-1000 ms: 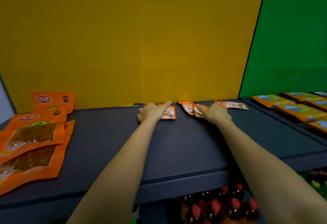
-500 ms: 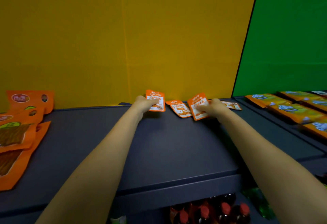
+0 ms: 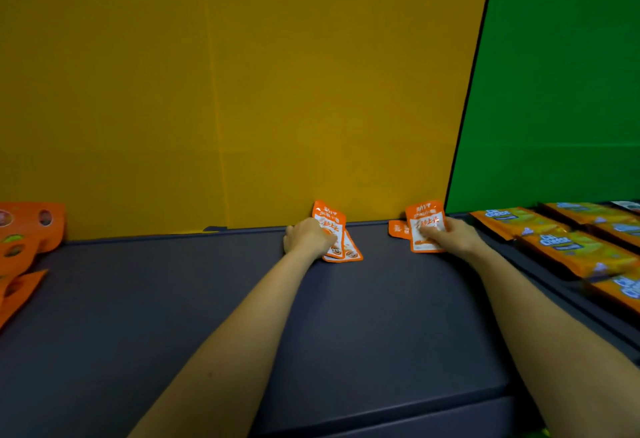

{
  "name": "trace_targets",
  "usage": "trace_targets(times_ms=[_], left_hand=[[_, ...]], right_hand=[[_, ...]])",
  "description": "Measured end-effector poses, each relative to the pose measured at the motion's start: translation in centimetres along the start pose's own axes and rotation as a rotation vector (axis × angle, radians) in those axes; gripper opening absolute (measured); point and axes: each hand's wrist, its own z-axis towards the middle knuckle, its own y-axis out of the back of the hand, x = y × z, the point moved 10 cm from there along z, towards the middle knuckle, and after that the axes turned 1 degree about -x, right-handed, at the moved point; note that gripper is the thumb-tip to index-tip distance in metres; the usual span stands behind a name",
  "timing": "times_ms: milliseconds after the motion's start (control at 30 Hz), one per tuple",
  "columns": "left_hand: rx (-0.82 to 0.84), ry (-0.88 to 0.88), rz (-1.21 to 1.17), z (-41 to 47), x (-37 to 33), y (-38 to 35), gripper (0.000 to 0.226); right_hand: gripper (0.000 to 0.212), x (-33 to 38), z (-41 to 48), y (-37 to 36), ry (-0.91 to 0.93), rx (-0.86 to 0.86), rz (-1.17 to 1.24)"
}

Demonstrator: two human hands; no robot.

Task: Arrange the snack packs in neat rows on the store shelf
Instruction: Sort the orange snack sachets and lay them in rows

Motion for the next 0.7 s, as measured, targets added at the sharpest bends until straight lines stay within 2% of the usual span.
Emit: trace_targets(times_ms=[67, 167, 233, 400, 567, 700], left_hand=[[0.008, -0.007, -0.029, 0.1, -0.1, -0.1, 0.046], [0.026, 0.021, -0.121, 0.0, 0.1, 0.1, 0.058], [0.062, 0.047, -0.183, -0.2, 0.1, 0.1, 0.055], [0.181, 0.077, -0.392, -1.4, -0.1, -0.1, 0.037], [0.257, 0.041, -0.564, -3.9, -0.4, 0.6, 0.034], [0.317, 0.035, -0.695, -5.5, 0.1, 1.1, 0.031]], right_hand=[[0.053, -0.5, 0.7, -0.5, -0.029, 0.055, -0.111], [0.056, -0.3, 1.2, 0.0, -0.023, 0.030, -0.301], [0.057, 0.1, 0.9, 0.0, -0.016, 0.012, -0.310], [0.043, 0.7, -0.4, 0.7, 0.007, -0.075, -0.092], [0.036, -0.3, -2.6, 1.9, -0.041, -0.139, 0.213], [0.020, 0.0, -5.5, 2.0, -0.034, -0.115, 0.431]])
